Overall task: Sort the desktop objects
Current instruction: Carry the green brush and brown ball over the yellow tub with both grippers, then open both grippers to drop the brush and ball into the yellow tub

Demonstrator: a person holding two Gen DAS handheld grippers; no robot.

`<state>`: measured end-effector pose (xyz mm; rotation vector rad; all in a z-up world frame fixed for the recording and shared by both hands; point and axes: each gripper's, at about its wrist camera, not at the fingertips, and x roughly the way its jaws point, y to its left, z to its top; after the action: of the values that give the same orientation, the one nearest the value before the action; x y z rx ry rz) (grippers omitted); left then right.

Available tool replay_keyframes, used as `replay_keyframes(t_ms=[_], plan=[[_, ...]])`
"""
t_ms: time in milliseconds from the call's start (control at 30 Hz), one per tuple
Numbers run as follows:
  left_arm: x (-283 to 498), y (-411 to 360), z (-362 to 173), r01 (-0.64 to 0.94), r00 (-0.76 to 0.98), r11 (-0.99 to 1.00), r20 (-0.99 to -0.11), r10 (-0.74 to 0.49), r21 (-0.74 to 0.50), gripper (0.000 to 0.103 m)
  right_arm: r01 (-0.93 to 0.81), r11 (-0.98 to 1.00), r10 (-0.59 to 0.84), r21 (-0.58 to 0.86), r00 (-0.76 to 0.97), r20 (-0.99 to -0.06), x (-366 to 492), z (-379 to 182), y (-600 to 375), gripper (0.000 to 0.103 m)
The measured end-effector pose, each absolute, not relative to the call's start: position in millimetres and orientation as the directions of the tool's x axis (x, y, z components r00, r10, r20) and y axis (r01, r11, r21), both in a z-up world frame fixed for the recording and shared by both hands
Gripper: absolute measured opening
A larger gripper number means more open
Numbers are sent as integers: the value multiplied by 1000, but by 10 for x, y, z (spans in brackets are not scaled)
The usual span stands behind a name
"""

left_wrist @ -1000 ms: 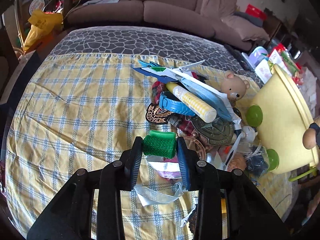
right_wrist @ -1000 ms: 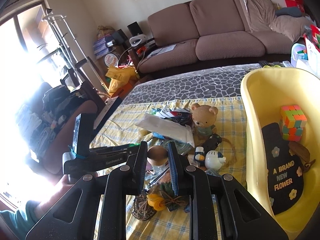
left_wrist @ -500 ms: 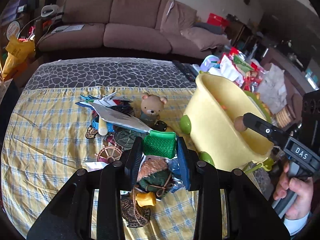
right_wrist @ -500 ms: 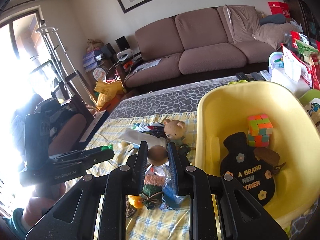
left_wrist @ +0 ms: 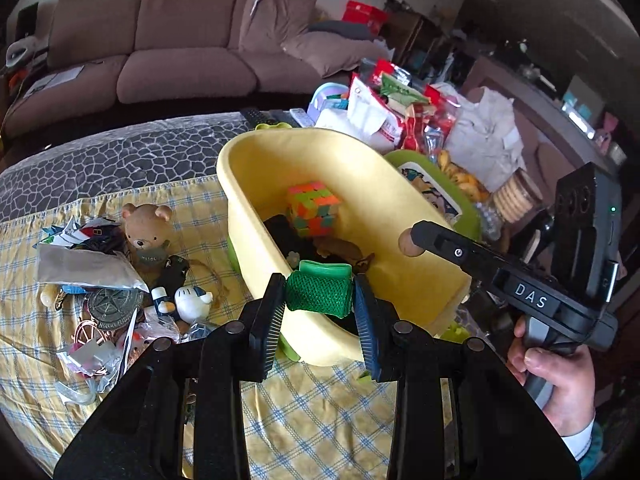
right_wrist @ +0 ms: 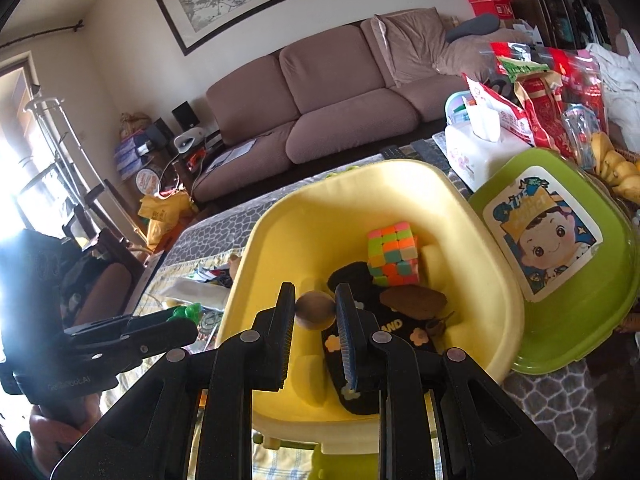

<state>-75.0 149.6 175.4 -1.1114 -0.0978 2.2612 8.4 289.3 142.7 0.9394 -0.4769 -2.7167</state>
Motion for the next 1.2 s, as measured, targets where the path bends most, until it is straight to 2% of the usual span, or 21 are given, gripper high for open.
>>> replay_keyframes(t_ms=[300, 400, 733, 933, 967, 1000, 1133, 1200], plan=[[-751, 2057, 1649, -547, -422, -799, -743, 519, -248, 32, 17, -954, -208, 300, -757, -620, 154, 1350, 3182, 20], [-721, 2166, 1575, -556, -405, -798, -762, 506, -235, 32, -1, -958, -191, 286, -742, -642, 151, 1316, 3208, 23], [-688, 2208, 1572, -544, -430, -814, -765, 479, -205, 35, 9, -963, -184, 268, -749, -637, 177, 1361, 3159, 25], [-662, 2096, 1661, -528, -455, -824, -750, 480, -207, 52, 15, -969, -173, 245, -749, -639, 148, 1374, 3087, 28], [-657, 2072, 1673, -523, -461, -827, -748, 478, -206, 58, 14, -970, -170, 241, -749, -640, 144, 1373, 3076, 29], [-654, 2047, 1684, -519, -466, -830, -745, 477, -206, 64, 13, -972, -165, 235, -749, -641, 139, 1370, 3068, 32], [-639, 1943, 1724, -498, -487, -843, -738, 467, -205, 71, 14, -976, -152, 215, -752, -642, 148, 1384, 3012, 47], [-618, 1874, 1751, -486, -506, -849, -724, 468, -209, 83, 17, -977, -152, 212, -755, -638, 149, 1404, 2990, 55]])
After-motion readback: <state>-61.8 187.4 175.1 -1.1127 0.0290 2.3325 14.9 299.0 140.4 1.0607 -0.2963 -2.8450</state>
